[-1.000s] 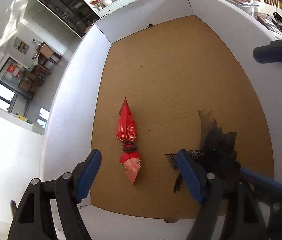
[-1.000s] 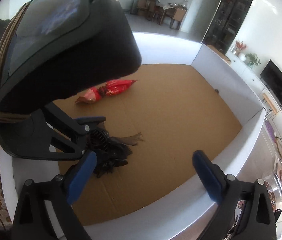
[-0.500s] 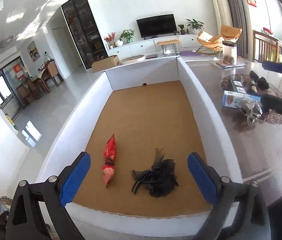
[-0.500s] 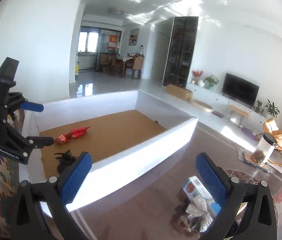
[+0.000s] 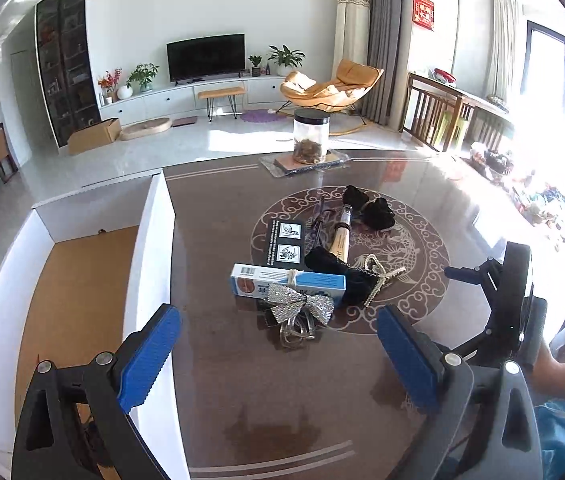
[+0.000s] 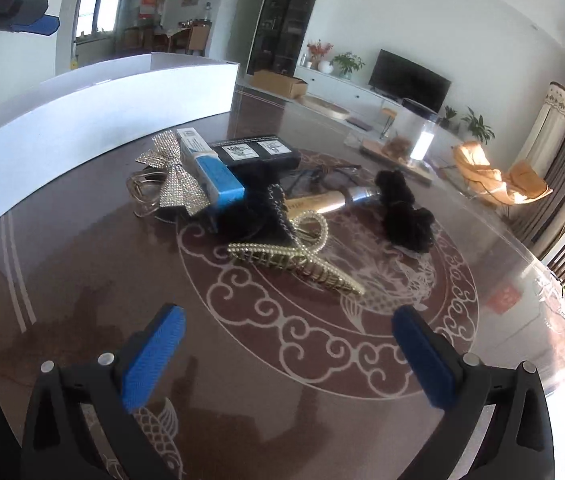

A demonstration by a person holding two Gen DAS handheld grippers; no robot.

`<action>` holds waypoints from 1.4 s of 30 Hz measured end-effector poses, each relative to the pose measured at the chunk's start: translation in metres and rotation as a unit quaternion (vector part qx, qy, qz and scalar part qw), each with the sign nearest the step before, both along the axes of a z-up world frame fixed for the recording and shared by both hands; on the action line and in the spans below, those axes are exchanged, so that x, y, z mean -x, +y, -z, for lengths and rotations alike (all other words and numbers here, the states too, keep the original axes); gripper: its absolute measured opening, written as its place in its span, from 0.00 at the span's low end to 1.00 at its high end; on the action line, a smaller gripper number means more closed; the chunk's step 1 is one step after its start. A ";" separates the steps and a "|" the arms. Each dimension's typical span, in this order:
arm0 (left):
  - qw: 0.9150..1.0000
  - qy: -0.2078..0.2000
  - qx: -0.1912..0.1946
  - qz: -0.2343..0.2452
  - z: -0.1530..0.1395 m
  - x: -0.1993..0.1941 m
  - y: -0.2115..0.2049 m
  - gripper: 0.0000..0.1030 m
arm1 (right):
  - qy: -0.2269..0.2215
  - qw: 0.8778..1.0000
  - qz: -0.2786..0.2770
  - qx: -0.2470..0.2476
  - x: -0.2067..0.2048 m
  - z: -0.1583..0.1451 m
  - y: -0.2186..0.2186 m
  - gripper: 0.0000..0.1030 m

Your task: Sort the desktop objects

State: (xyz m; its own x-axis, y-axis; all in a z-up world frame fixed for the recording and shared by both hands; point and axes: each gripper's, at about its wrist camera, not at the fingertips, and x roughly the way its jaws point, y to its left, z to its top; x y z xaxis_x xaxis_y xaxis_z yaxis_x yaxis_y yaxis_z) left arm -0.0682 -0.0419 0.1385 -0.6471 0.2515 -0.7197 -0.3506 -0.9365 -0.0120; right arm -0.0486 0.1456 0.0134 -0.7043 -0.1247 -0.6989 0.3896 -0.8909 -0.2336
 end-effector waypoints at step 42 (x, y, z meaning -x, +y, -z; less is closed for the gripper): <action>0.993 -0.110 0.045 -0.024 0.160 0.053 0.082 1.00 | -0.100 0.982 0.133 0.087 0.034 0.029 0.048 1.00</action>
